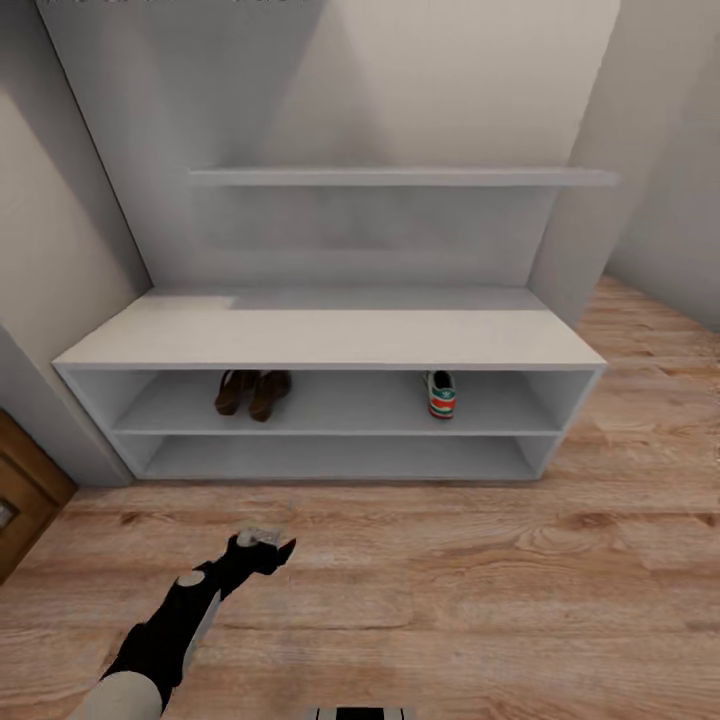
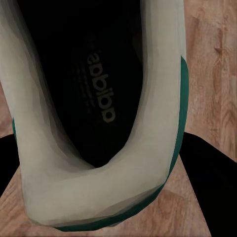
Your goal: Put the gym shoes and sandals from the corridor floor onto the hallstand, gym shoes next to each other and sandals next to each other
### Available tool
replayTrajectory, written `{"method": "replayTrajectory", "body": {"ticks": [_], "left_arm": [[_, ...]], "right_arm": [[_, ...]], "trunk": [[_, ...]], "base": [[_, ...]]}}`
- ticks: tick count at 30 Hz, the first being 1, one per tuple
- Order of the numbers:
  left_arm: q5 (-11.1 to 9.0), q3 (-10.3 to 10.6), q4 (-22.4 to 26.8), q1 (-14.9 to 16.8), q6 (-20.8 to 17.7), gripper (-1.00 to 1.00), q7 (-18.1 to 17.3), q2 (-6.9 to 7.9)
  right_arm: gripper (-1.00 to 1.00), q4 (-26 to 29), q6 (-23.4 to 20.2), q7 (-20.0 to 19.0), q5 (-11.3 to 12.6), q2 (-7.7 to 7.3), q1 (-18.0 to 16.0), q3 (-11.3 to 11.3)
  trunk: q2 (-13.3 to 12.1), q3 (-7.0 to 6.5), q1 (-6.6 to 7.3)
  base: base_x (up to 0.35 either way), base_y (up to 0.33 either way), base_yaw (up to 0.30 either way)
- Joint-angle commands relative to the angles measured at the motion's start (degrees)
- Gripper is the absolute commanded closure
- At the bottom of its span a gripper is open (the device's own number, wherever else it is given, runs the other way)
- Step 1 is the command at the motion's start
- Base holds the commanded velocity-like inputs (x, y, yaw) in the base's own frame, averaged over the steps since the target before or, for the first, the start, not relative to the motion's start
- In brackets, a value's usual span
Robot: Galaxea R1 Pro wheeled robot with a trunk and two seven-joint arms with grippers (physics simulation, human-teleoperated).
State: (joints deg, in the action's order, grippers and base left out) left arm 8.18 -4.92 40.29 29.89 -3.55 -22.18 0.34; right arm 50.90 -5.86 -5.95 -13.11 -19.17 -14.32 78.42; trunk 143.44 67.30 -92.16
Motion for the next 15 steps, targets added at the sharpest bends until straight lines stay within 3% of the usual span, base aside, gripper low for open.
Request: {"method": "replayTrajectory", "body": {"ticks": [1,4,6,7,9,10,11,13,15], "left_arm": [[0.02,-1.02,2.36,-4.37,4.36,-1.00,-8.81,2.54],[-1.58,-3.17,3.57,-7.96,8.91,-1.00,-16.30,4.31],[-3.93,-6.72,4.16,-11.51,12.42,-1.00,-25.17,5.54],[-4.68,-8.59,4.30,-13.07,13.37,-1.00,-30.68,6.00],[-4.94,-9.70,4.36,-13.75,13.72,-1.00,-34.27,6.38],[-5.10,-10.71,4.39,-14.18,13.93,-1.00,-37.66,6.83],[-5.31,-12.48,4.43,-14.63,14.07,-1.00,-43.39,7.74],[-5.38,-14.50,4.50,-14.84,14.10,-1.00,-46.92,8.29],[-5.28,-15.39,4.48,-14.90,14.14,-1.00,-47.67,8.41]], "right_arm": [[1.00,-0.23,-0.16,-0.53,-0.55,0.01,-0.09,0.25],[1.00,-0.40,-0.09,-0.54,-0.57,0.04,-0.10,0.25],[1.00,-0.54,-0.05,-0.61,-0.58,0.22,-0.10,0.18],[1.00,-0.56,0.01,-0.62,-0.55,0.69,-0.09,0.17],[1.00,-0.55,0.11,-0.63,-0.54,1.18,-0.11,0.14],[1.00,-0.52,0.19,-0.63,-0.53,1.71,-0.10,0.12],[1.00,-0.50,0.27,-0.66,-0.48,2.46,-0.11,-0.10],[1.00,-0.52,0.31,-0.70,-0.48,2.84,-0.10,-0.23],[1.00,-0.53,0.32,-0.70,-0.48,2.92,-0.11,-0.26]], "trunk": [[0.02,0.04,0.04],[0.02,0.04,0.04],[0.02,0.04,0.04],[0.02,0.04,0.04],[0.02,0.04,0.04],[0.02,0.04,0.04],[0.02,0.04,0.04],[0.02,0.04,0.04],[0.02,0.04,0.04]], "base": [[-0.277,-0.170,0.000],[-0.269,-0.170,0.000],[-0.253,-0.166,0.000],[-0.211,-0.133,0.000],[-0.171,-0.101,0.000],[-0.100,-0.057,0.000],[-0.041,-0.023,0.000],[-0.020,-0.011,0.000],[-0.009,-0.005,0.000]]}}
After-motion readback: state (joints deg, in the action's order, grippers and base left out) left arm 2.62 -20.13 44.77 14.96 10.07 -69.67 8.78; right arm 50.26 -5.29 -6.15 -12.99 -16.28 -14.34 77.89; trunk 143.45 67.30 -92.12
